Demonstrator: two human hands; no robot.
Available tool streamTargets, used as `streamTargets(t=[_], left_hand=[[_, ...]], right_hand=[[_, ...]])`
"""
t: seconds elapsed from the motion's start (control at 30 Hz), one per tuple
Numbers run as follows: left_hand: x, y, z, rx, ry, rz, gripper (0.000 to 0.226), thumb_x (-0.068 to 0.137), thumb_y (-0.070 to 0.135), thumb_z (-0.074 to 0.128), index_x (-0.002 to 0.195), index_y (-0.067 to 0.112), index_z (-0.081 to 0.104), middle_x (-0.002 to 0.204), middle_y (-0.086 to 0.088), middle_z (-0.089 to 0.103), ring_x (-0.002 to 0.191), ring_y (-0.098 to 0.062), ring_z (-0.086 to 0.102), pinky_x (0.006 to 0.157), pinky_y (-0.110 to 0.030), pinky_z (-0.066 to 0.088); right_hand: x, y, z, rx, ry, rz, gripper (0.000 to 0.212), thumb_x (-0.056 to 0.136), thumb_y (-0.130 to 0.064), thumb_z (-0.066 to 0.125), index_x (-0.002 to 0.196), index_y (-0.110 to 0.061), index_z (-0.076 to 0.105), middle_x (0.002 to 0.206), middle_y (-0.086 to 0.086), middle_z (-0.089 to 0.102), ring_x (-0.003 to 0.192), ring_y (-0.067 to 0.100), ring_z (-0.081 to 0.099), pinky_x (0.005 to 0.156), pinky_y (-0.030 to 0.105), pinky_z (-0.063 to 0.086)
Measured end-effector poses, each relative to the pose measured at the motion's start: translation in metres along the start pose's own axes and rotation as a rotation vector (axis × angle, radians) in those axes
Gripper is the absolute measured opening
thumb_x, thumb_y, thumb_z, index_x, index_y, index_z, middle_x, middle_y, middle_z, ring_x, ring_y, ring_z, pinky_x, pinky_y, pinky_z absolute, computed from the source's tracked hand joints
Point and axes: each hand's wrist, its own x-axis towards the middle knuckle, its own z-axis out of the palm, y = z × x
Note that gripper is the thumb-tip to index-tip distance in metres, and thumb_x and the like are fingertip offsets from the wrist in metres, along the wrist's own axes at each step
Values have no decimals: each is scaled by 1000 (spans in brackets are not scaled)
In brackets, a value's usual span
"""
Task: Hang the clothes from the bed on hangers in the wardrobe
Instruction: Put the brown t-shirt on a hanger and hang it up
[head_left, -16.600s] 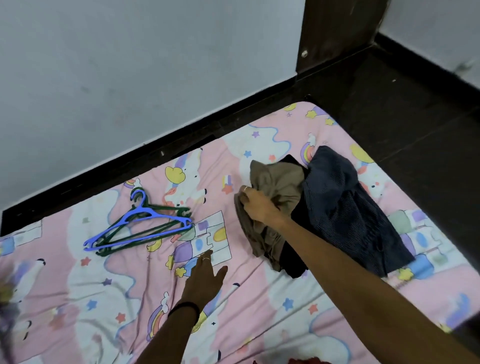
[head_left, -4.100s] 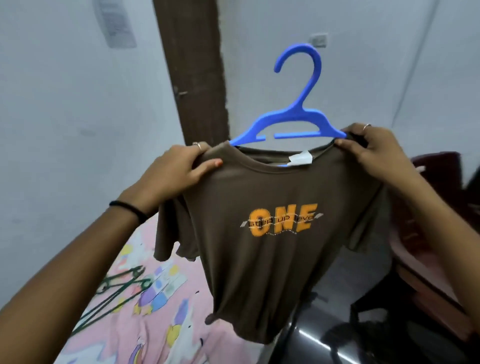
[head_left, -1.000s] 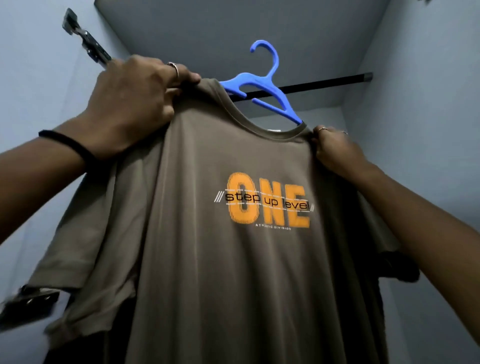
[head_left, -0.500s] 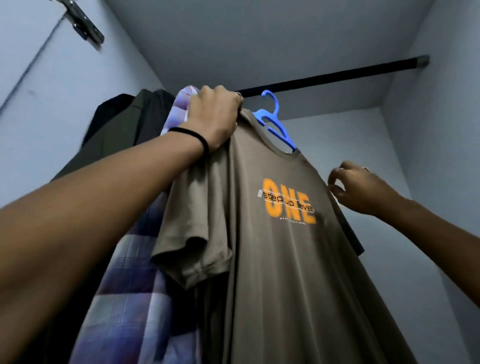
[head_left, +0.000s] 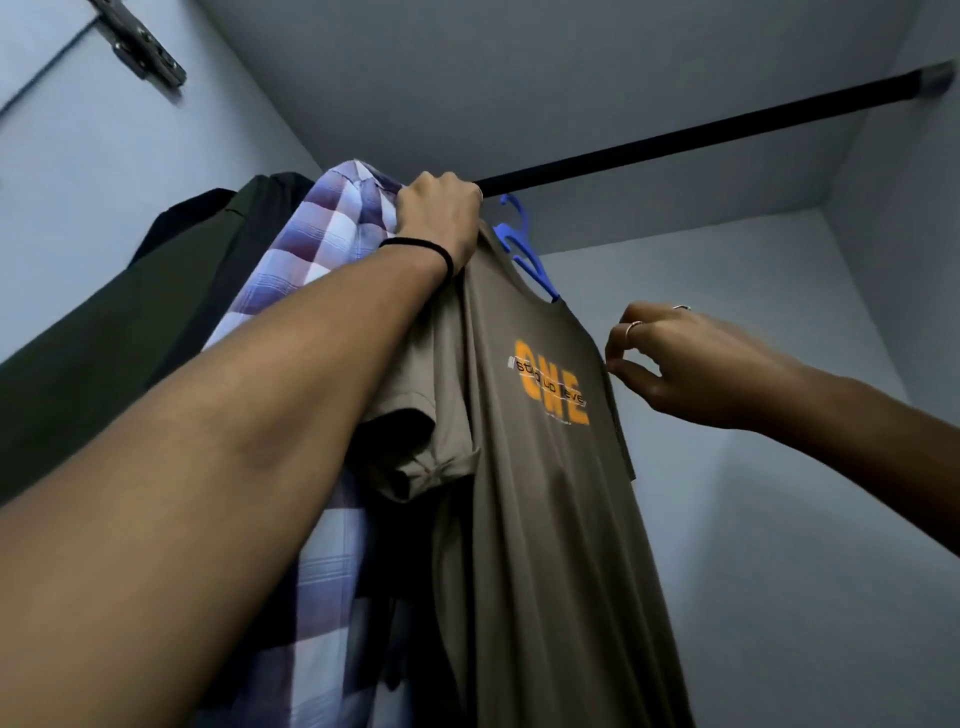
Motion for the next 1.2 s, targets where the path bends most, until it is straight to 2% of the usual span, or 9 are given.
streamTargets(t=[0.13, 0.3, 0.4, 0.57, 0.7, 0.8, 0.93, 1.1, 1.2], left_hand=[[13, -3, 11, 36, 4, -13, 29, 93, 4, 45, 112, 12, 65, 112, -16, 61, 108, -37, 55, 69, -37, 37], [27, -3, 21, 59, 7, -19, 28, 93, 3, 44, 112, 9, 65, 113, -16, 61, 109, -37, 55, 70, -37, 37], [39, -4, 22, 75, 31, -25, 29, 93, 3, 45, 113, 9, 65, 114, -16, 61, 111, -38, 55, 72, -38, 39], [54, -17, 17, 82, 73, -52, 31, 95, 4, 45, 118, 8, 64, 118, -18, 60, 114, -40, 54, 84, -42, 46], [51, -25, 11, 87, 86, -36, 31, 94, 3, 46, 119, 9, 63, 117, -19, 60, 113, -41, 53, 81, -41, 44], [43, -28, 7, 97, 91, -10, 30, 94, 4, 47, 119, 10, 63, 117, -19, 59, 112, -42, 53, 78, -40, 42], [25, -26, 3, 98, 64, -50, 31, 95, 5, 44, 121, 10, 61, 120, -18, 57, 115, -41, 48, 85, -41, 41], [-4, -20, -10, 43, 77, -95, 30, 94, 4, 44, 122, 6, 57, 126, -18, 47, 119, -39, 42, 81, -43, 38], [-18, -23, -17, 118, 71, -57, 35, 91, 18, 54, 126, 13, 55, 136, -13, 38, 131, -35, 30, 99, -49, 31]], right_hand=[[4, 8, -2, -42, 4, -12, 27, 99, -34, 44, 116, -23, 62, 116, -5, 54, 86, 11, 46, 76, 31, 46], [7, 18, 2, -100, -14, -5, 28, 99, -37, 42, 116, -24, 62, 115, -7, 53, 96, 14, 55, 65, 23, 37], [11, 22, 5, -141, -16, -14, 29, 99, -39, 41, 115, -27, 61, 115, -9, 53, 86, 10, 50, 63, 23, 34], [13, 26, 12, -195, -49, -58, 32, 100, -42, 35, 115, -29, 60, 117, -11, 51, 92, 11, 55, 69, 24, 41], [14, 21, 14, -197, -60, -72, 32, 100, -41, 35, 115, -28, 60, 118, -10, 51, 84, 8, 48, 71, 24, 40], [11, 11, 12, -183, -63, -85, 32, 100, -42, 35, 114, -27, 60, 117, -10, 52, 92, 12, 55, 75, 27, 46], [-3, 3, 6, -186, -106, -63, 29, 100, -41, 36, 109, -28, 60, 112, -13, 52, 92, 12, 57, 63, 24, 40], [-28, -4, 4, -207, -130, -43, 27, 99, -40, 38, 103, -27, 61, 106, -12, 53, 92, 13, 57, 67, 28, 43], [-33, -17, 6, -189, -150, -64, 28, 100, -37, 38, 104, -24, 62, 104, -11, 52, 92, 14, 58, 69, 29, 47]])
